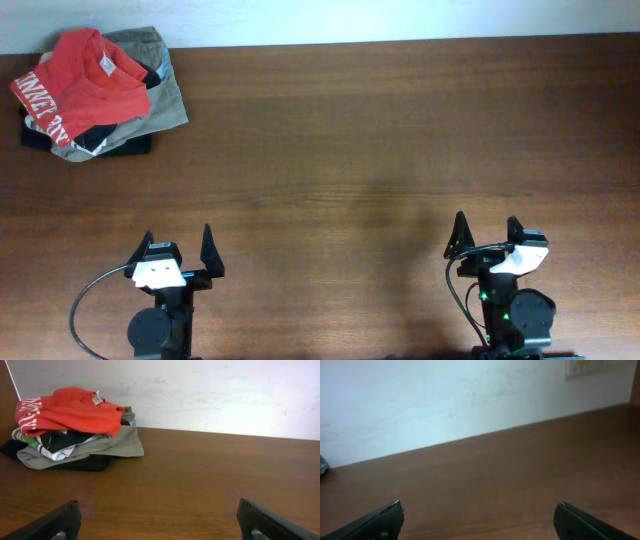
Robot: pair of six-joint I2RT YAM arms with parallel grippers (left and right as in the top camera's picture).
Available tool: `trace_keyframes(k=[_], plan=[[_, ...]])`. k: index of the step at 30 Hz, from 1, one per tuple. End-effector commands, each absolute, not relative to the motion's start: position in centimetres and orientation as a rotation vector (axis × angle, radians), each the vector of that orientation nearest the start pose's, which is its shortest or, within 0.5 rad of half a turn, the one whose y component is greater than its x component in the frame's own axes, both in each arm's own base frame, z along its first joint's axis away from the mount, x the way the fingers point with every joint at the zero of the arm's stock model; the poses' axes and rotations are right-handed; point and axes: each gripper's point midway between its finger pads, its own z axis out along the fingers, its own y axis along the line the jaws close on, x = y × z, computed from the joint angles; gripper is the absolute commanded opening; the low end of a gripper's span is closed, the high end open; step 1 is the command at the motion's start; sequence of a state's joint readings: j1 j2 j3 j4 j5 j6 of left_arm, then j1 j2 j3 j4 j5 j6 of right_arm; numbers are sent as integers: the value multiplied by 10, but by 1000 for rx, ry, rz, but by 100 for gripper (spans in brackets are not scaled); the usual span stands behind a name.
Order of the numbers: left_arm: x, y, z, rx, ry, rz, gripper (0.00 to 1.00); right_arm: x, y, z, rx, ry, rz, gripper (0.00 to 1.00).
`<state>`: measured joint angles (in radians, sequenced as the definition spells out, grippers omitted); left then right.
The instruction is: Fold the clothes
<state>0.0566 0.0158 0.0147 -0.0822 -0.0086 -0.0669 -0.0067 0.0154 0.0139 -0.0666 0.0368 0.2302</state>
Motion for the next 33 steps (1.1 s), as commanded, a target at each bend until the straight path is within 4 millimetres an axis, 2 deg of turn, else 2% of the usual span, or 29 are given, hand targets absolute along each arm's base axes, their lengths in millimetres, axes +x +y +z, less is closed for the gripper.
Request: trace_keyframes(k=[1, 4, 7, 9, 11, 15, 19, 33], plan=[[246, 17, 155, -101, 1654, 17, 99, 246, -11, 157, 248, 1625, 136, 99], [246, 17, 155, -101, 1654, 17, 99, 246, -11, 164, 245, 1599, 139, 99], [246, 17, 155, -101, 1654, 17, 99, 245, -9, 202, 221, 1446, 161, 99], [246, 17, 155, -101, 1654, 17, 99, 244, -9, 210, 218, 1415, 163, 99], [246, 17, 155, -101, 1654, 17, 99, 245, -9, 199, 223, 1459, 159, 99], [246, 17, 155, -101, 1654, 17, 99, 246, -9, 155, 239, 1636, 143, 99], [246, 17, 155, -101, 1654, 17, 99, 246, -6, 156, 138, 1644, 74, 99], [246, 17, 155, -101, 1654, 17, 99, 246, -6, 155, 138, 1647, 73, 99]])
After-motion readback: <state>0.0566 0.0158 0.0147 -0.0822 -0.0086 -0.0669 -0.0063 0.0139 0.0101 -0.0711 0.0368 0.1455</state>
